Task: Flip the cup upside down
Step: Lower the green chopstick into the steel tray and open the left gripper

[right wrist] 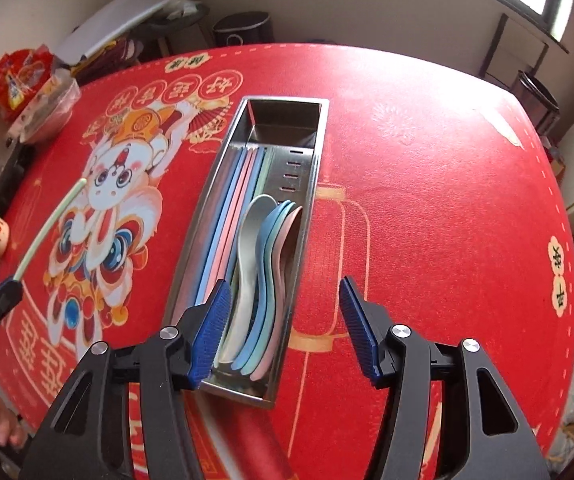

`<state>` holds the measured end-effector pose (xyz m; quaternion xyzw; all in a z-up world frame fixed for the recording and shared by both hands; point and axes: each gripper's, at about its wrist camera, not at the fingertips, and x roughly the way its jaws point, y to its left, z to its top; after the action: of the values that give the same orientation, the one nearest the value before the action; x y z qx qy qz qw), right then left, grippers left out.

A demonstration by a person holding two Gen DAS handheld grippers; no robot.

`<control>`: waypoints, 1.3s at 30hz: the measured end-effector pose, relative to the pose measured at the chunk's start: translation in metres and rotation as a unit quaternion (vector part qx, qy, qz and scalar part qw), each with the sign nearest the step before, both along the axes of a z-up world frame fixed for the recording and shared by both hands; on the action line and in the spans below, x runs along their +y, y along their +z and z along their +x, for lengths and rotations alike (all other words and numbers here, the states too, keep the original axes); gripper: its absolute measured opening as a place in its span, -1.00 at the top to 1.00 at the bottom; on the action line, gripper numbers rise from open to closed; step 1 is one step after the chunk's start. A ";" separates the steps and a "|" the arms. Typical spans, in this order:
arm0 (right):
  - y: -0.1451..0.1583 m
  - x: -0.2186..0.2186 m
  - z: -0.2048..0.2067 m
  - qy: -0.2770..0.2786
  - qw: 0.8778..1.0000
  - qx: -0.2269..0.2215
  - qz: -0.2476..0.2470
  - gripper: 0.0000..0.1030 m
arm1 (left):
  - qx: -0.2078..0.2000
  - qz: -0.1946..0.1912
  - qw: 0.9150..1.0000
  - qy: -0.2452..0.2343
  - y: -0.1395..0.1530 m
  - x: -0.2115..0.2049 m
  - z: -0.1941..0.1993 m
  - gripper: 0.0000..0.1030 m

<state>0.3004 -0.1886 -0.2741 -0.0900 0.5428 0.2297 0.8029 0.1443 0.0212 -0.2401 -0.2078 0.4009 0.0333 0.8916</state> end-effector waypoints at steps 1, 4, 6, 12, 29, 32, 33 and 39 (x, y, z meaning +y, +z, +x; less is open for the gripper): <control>0.001 -0.003 -0.001 -0.003 1.000 0.002 0.006 -0.07 | 0.002 0.000 1.000 -0.003 0.000 -0.003 0.003 0.89; 0.003 -0.017 -0.003 -0.026 0.999 0.008 0.031 -0.21 | 0.007 0.000 1.000 -0.012 0.000 -0.015 0.014 0.89; 0.002 -0.025 -0.005 -0.037 0.998 0.011 0.046 -0.28 | 0.012 0.000 1.000 -0.018 -0.001 -0.023 0.022 0.89; -0.004 -0.045 -0.009 -0.045 0.996 0.024 0.079 -0.61 | 0.021 0.001 0.999 -0.031 -0.006 -0.051 0.047 0.89; -0.015 -0.104 0.022 -0.059 0.992 0.042 0.101 -0.69 | 0.048 -0.032 0.997 0.045 -0.036 -0.085 0.129 0.89; -0.015 -0.119 0.026 -0.064 0.992 0.042 0.102 -0.69 | 0.056 -0.030 0.996 0.055 -0.043 -0.087 0.143 0.89; -0.015 -0.123 0.027 -0.066 0.992 0.042 0.102 -0.69 | 0.059 -0.027 0.996 0.058 -0.044 -0.089 0.146 0.89; -0.021 -0.145 0.031 -0.086 0.989 0.052 0.108 -0.69 | 0.079 -0.019 0.994 0.068 -0.057 -0.092 0.160 0.89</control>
<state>0.3312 -0.3334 -0.2948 0.0558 0.5613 0.2212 0.7955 0.3045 -0.0710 -0.2970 -0.2480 0.4555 0.1026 0.8488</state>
